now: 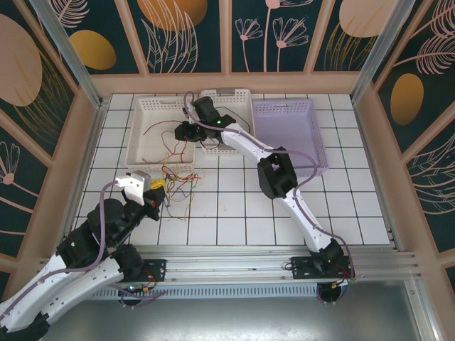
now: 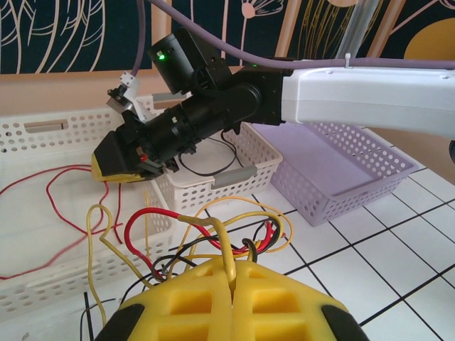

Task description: Untangle the cables

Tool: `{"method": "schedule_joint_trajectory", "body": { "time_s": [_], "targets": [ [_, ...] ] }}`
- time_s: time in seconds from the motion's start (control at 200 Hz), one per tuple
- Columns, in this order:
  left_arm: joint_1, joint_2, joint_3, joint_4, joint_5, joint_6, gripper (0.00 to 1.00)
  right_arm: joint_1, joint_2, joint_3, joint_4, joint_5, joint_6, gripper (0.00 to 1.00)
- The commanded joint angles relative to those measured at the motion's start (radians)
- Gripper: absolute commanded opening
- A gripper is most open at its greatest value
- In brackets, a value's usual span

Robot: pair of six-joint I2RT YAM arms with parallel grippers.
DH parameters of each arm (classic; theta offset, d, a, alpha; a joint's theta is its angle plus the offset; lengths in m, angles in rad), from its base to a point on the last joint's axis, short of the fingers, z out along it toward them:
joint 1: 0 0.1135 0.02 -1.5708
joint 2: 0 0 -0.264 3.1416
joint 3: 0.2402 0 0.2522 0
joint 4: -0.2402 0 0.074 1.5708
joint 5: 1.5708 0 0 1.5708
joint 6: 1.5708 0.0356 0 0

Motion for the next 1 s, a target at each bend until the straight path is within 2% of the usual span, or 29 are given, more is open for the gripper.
{"method": "schedule_joint_trajectory", "body": {
  "time_s": [0.0, 0.245, 0.666, 0.816, 0.996],
  "targets": [
    [0.000, 0.008, -0.001, 0.046, 0.005, 0.011, 0.00, 0.016, -0.057, 0.034, -0.035, 0.017, -0.039, 0.24],
    [0.000, 0.013, 0.001, 0.045, 0.002, 0.009, 0.00, 0.022, -0.101, 0.028, -0.050, 0.044, -0.061, 0.33],
    [0.000, 0.015, -0.001, 0.043, 0.002, 0.009, 0.00, 0.025, -0.171, 0.031, -0.075, 0.066, -0.092, 0.43],
    [0.000, 0.015, 0.001, 0.042, 0.001, 0.008, 0.00, 0.023, -0.290, -0.013, -0.105, 0.103, -0.143, 0.45],
    [0.001, 0.026, 0.002, 0.042, -0.001, 0.008, 0.00, 0.018, -0.577, -0.318, 0.001, 0.149, -0.191, 0.53]
  ]
}}
